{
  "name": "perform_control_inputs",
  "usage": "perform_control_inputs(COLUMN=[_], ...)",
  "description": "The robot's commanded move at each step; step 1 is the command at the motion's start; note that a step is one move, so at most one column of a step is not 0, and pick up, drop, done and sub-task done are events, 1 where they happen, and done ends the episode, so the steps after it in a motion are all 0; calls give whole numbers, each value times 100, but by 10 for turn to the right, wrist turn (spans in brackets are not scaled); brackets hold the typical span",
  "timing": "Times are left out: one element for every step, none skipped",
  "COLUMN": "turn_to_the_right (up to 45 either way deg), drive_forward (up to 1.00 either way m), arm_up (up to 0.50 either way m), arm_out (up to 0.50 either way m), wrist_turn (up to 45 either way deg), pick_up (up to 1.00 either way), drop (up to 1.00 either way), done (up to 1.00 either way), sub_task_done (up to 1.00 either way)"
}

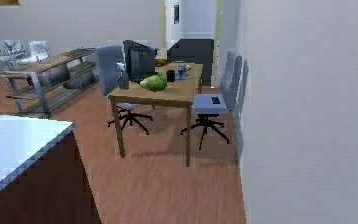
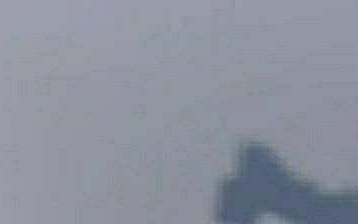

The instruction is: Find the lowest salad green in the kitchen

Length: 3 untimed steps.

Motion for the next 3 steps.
perform_control_inputs(turn_to_the_right=[0, -150, 0], drive_forward=[90, 0, 0], arm_up=[0, 0, 0], arm_out=[0, 0, 0], wrist_turn=[0, 0, 0], pick_up=[0, 0, 0], drop=[0, 0, 0], done=[0, 0, 100], sub_task_done=[0, 0, 0])
